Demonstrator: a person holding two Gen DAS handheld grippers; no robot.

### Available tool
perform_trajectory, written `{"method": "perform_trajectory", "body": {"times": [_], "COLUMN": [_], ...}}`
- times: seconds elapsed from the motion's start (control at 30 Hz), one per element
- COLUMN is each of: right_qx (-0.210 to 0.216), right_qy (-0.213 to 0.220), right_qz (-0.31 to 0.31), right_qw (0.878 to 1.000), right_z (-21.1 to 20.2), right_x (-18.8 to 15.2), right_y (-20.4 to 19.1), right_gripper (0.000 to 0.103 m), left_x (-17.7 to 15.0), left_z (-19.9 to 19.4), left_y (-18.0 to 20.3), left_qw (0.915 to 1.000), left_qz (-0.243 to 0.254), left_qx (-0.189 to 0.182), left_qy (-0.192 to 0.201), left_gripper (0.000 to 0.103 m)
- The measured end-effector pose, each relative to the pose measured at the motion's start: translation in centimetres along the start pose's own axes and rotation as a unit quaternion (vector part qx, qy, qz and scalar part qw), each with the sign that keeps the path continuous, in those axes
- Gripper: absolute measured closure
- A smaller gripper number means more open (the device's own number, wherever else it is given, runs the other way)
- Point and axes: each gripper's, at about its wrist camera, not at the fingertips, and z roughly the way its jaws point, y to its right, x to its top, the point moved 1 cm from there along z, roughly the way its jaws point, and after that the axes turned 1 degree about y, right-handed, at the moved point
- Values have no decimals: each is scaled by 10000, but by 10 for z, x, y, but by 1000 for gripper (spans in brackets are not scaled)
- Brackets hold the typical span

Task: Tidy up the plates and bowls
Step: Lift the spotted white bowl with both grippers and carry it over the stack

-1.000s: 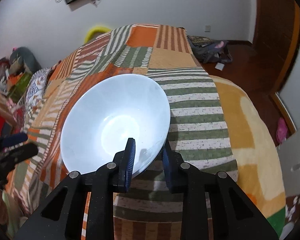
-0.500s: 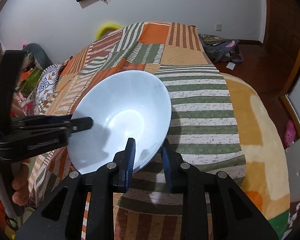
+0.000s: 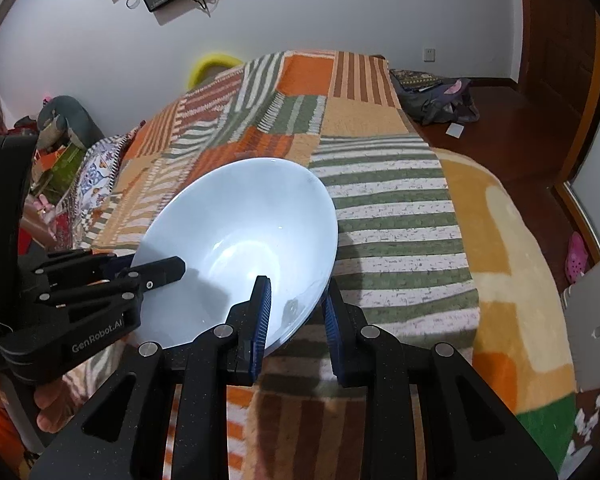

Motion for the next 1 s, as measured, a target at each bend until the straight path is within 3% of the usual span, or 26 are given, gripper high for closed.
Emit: {"method": "perform_trajectory", "body": {"times": [0.43, 1.0], "right_qx": [141, 654], "right_qy": [574, 759], "right_qz": [-264, -678], "right_qw": [9979, 9927], "right_z": [-69, -99], "right_x": [-7, -43], "right_y": [-49, -124], "right_gripper": [79, 79], "left_x": [-37, -129], "left_z": [-100, -203], "left_y": [-11, -59], "left_qw": [9973, 9892], "left_qz": [-240, -790], "left_qx": [-132, 80], "left_qy": [680, 1232], "left_gripper": [86, 85]}}
